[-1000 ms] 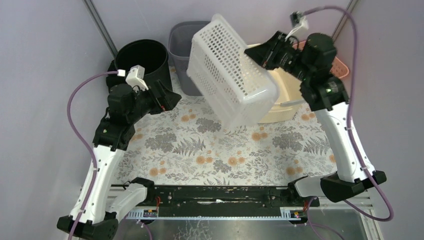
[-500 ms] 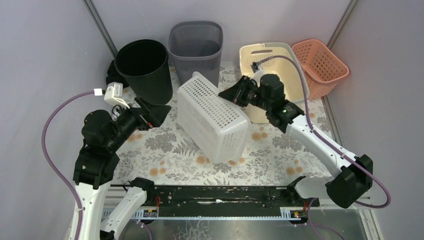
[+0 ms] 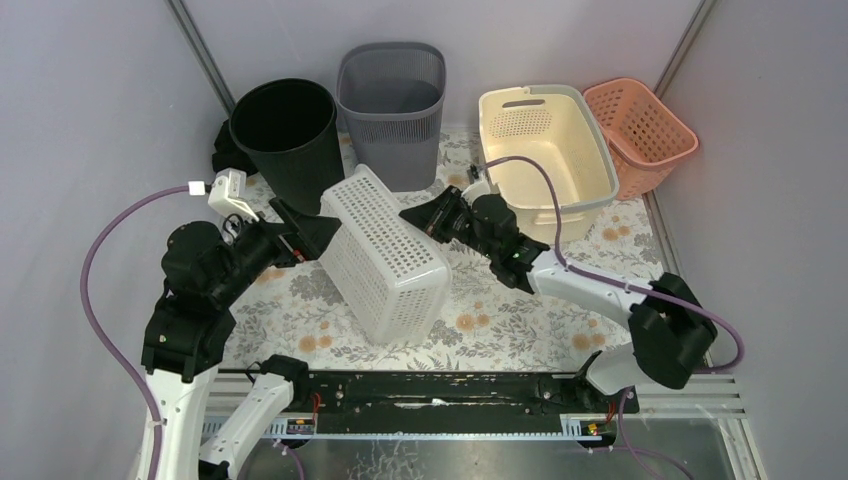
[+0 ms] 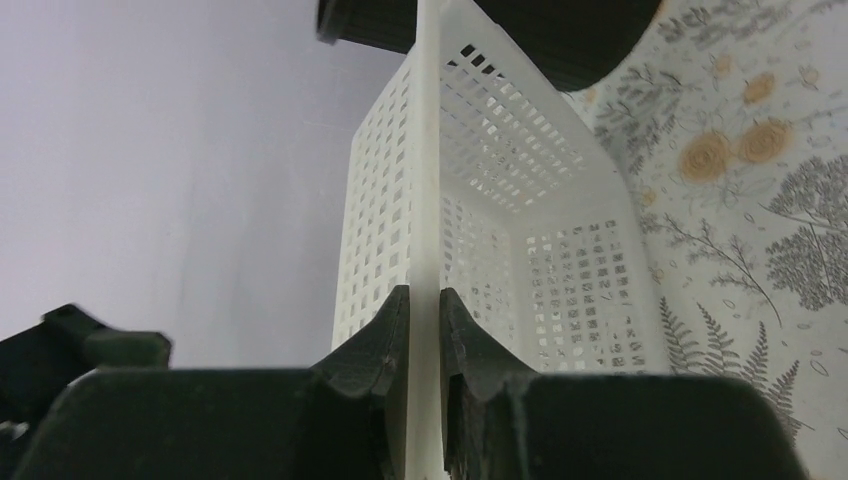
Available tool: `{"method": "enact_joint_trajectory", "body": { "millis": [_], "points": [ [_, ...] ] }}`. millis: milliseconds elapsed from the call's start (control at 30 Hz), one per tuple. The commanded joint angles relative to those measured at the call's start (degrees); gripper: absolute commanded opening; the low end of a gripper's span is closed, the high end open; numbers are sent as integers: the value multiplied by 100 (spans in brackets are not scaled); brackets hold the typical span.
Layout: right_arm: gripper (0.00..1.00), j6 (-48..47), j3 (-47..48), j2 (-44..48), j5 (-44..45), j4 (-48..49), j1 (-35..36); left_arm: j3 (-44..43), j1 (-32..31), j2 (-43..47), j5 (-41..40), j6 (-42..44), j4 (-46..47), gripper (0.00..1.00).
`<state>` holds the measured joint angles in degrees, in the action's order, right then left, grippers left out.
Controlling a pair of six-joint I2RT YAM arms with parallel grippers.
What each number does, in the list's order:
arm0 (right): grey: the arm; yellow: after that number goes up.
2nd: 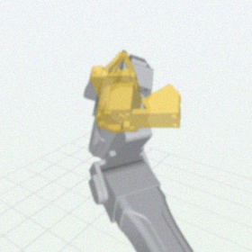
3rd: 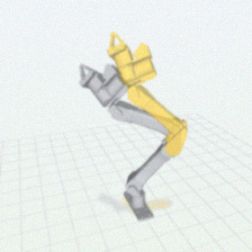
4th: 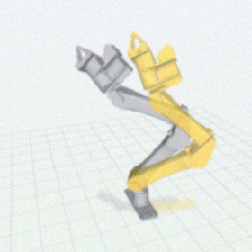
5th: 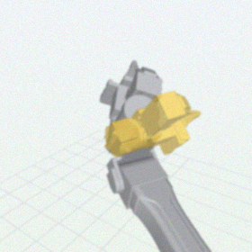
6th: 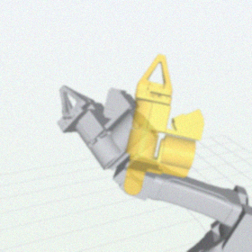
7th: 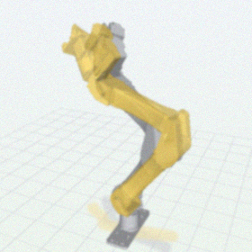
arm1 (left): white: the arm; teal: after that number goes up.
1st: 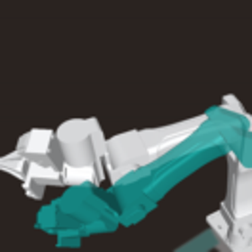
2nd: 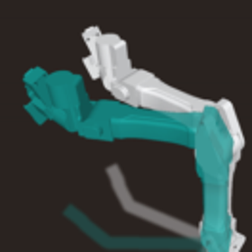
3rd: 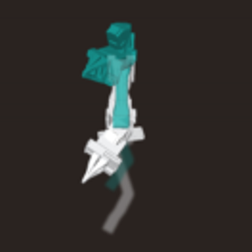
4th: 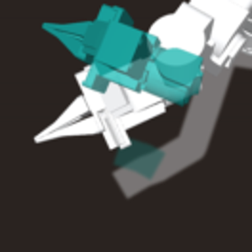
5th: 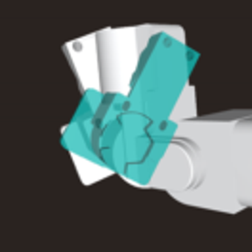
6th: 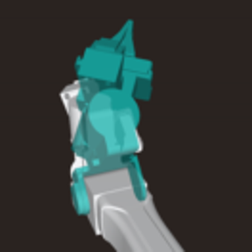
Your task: Turn the large container upside down
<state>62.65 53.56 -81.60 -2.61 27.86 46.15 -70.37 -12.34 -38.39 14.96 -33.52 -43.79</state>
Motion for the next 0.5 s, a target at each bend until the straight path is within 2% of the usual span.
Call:
{"method": "enact_joint_trajectory", "body": {
  "millis": [0,167,267,400,467],
  "points": [
    [0,616,-161,-82,-9,1392,8,-205,-23,47,-72,107,-38,100],
    [0,548,-1292,435,855,1232,-11,-147,-22,12,-91,100,-37,100],
    [0,303,-1791,928,1262,688,-42,-110,-23,-12,-88,115,-17,100],
    [13,-4,-2213,1323,1544,-33,-45,32,-27,-73,-37,110,100,100],
    [23,-109,-2488,1365,1741,-103,-45,108,-23,-133,20,83,171,100]
  ]
}}
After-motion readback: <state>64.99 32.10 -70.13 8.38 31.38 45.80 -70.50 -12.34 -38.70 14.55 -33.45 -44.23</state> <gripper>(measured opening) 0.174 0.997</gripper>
